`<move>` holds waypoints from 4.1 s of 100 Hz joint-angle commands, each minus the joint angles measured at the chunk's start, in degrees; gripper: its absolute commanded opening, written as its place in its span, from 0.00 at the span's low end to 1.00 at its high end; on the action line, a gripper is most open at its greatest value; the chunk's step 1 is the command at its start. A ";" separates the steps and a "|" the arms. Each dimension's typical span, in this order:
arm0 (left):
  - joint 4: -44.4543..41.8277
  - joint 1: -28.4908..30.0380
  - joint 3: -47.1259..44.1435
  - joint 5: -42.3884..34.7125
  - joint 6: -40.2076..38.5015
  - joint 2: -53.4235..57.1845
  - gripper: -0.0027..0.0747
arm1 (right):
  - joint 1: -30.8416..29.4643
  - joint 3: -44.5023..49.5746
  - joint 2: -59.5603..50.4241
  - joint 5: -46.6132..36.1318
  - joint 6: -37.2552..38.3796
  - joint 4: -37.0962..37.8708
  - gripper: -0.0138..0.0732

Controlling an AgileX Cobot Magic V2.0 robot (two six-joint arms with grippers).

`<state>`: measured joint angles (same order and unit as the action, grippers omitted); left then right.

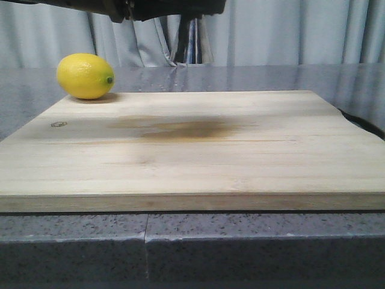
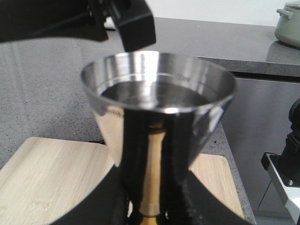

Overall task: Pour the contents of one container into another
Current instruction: 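Tilt the beaker upright with the right gripper, then lower the beaker onto the board with the right gripper, then open the right gripper and lift it away from the beaker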

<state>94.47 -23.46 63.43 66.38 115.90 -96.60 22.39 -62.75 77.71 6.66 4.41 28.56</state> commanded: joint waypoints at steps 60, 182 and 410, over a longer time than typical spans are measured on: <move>4.28 0.14 1.70 3.28 -0.20 3.01 0.01 | -5.46 21.89 -0.63 -28.12 0.19 -11.01 0.39; 4.28 0.14 1.70 2.49 -0.20 3.01 0.01 | -7.99 20.30 11.07 -31.98 -0.02 -9.41 0.39; 4.28 0.14 1.70 2.61 -0.20 3.01 0.01 | -4.28 20.30 -3.40 -10.42 -0.02 -10.96 0.77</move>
<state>94.47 -23.46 63.43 65.96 115.90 -96.60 17.44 -40.99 79.06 -4.28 4.67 18.10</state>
